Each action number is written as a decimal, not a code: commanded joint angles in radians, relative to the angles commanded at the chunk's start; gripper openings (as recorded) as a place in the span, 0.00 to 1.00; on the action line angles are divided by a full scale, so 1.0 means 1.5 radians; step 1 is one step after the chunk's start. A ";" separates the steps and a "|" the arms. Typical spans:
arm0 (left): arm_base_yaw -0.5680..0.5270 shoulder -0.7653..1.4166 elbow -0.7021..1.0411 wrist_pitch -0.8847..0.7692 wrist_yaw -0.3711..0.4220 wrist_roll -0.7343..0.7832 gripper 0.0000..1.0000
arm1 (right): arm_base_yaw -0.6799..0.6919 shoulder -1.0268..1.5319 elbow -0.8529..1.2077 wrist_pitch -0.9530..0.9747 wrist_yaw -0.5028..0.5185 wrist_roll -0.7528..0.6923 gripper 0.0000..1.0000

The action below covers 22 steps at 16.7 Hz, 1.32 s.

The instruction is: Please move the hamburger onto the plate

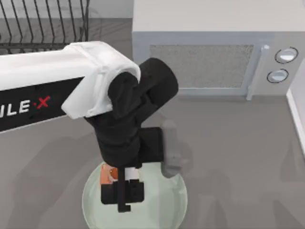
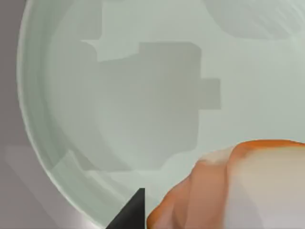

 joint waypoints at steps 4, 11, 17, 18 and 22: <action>-0.035 0.027 0.023 0.010 -0.001 0.010 0.00 | 0.000 0.000 0.000 0.000 0.000 0.000 1.00; -0.031 0.040 -0.013 0.056 -0.001 0.011 0.00 | 0.000 0.000 0.000 0.000 0.000 0.000 1.00; -0.031 0.064 -0.056 0.126 0.000 0.014 0.00 | 0.000 0.000 0.000 0.000 0.000 0.000 1.00; -0.031 0.064 -0.056 0.126 0.000 0.014 0.00 | 0.000 0.000 0.000 0.000 0.000 0.000 1.00; -0.031 0.064 -0.056 0.126 0.000 0.014 0.23 | 0.000 0.000 0.000 0.000 0.000 0.000 1.00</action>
